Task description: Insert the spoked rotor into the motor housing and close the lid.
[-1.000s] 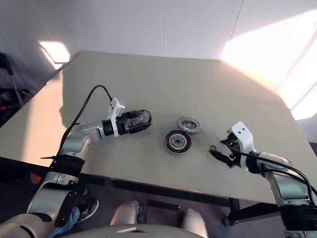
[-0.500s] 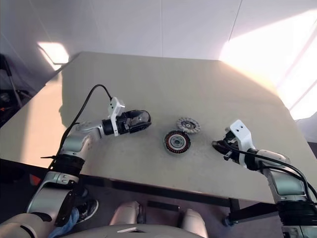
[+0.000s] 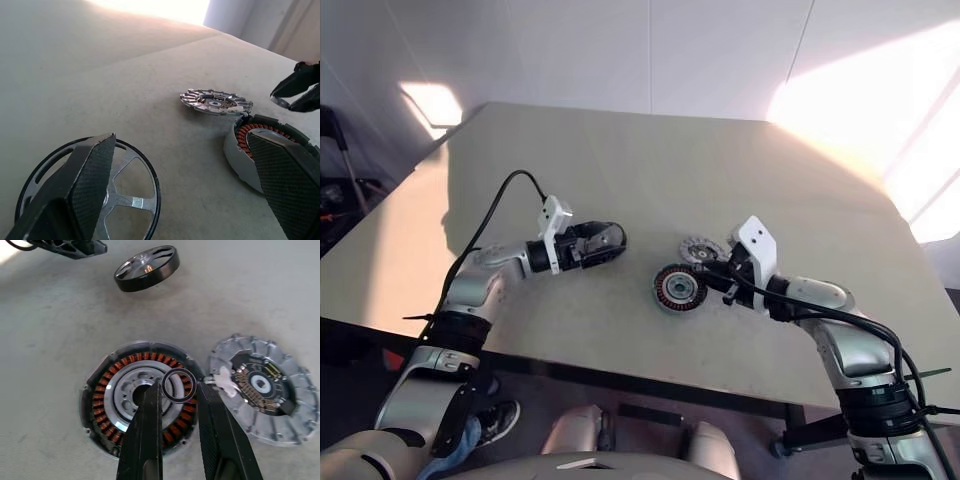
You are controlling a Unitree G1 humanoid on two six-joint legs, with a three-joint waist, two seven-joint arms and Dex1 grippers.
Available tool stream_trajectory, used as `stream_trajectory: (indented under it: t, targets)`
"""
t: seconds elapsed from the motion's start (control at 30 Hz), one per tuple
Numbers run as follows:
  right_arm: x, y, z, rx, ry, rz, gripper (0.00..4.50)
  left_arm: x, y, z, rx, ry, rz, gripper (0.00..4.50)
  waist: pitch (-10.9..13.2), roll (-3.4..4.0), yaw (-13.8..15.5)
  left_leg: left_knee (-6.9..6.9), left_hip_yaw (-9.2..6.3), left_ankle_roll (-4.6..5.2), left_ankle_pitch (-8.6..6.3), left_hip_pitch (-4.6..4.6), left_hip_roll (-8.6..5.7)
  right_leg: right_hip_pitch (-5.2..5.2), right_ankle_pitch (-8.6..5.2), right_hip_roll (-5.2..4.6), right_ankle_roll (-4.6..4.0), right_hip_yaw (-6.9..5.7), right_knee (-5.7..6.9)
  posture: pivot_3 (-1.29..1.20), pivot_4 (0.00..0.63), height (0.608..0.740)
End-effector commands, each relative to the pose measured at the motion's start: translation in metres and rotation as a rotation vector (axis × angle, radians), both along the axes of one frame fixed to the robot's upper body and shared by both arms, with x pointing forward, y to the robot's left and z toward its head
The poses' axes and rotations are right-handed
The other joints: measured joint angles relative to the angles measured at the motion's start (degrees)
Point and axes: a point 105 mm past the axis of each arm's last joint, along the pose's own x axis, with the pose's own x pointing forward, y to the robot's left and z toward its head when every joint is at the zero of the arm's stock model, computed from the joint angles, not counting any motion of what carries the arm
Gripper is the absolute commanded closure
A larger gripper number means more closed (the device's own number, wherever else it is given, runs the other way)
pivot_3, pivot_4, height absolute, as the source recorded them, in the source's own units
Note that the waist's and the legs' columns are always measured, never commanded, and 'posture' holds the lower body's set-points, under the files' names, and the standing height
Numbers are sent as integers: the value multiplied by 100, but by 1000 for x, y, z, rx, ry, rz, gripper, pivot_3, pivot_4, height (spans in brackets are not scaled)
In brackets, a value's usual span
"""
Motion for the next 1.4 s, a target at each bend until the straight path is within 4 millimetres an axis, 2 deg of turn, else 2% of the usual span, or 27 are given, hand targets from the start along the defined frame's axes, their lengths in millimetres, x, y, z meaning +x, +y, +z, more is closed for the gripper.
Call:
stream_trajectory:
  t: [0.03,0.47,0.73,1.07,1.3,1.4]
  targets:
    - [0,6,8,3,-32,21,3851,2,2,12,-11,-51,8,16,0,0,1,0,0,0,0,0,0,1,0,0,0,0,0,0,0,740]
    - [-8,19,-10,5,26,48,3851,0,5,10,-13,-45,29,16,0,0,-3,-4,0,-2,1,1,0,0,-1,0,1,0,-3,0,0,740]
    - [-3,20,-15,-8,38,37,3851,0,5,10,-13,-45,37,16,0,0,-3,-4,0,-2,1,1,-1,0,-1,0,1,0,-3,0,0,740]
    - [-1,16,-6,-1,10,32,3851,2,4,10,-13,-43,40,16,0,0,-3,-5,0,-3,1,2,-1,1,-1,0,1,0,-5,0,0,740]
    - [-2,13,-6,-23,-6,24,1498,3,6,10,-9,-45,42,16,0,0,-2,-5,0,-3,1,1,-1,1,-1,0,1,0,-5,0,0,740]
    - [-1,13,-4,-19,-17,22,1498,3,6,9,-6,-44,43,16,0,0,-2,-5,0,-3,1,2,-1,2,-1,0,1,1,-5,0,0,740]
